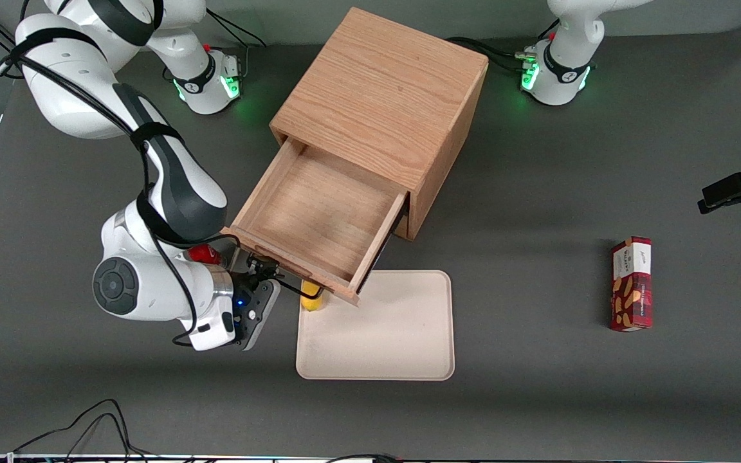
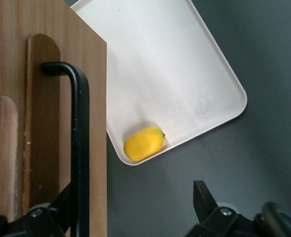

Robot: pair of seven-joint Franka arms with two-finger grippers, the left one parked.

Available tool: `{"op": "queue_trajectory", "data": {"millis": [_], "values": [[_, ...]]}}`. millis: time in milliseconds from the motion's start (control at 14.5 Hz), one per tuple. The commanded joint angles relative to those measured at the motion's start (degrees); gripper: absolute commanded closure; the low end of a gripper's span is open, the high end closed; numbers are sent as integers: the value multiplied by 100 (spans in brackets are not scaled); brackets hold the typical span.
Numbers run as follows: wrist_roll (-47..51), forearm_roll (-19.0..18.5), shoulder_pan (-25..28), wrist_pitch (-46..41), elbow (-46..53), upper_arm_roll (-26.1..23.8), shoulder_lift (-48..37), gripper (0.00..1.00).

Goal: Open upper drawer
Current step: 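Keep pulling the drawer further out with the right gripper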

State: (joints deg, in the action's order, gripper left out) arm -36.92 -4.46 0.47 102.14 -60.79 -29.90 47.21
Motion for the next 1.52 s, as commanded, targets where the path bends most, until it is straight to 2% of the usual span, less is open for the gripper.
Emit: {"op": "queue_trajectory", "data": {"millis": [0, 967, 1451], "values": [[-192, -126, 111, -98, 348, 98, 175, 0], [-228, -126, 287, -185, 480, 274, 122, 0], [-219, -126, 234, -1125, 762, 257, -342, 0]]}}
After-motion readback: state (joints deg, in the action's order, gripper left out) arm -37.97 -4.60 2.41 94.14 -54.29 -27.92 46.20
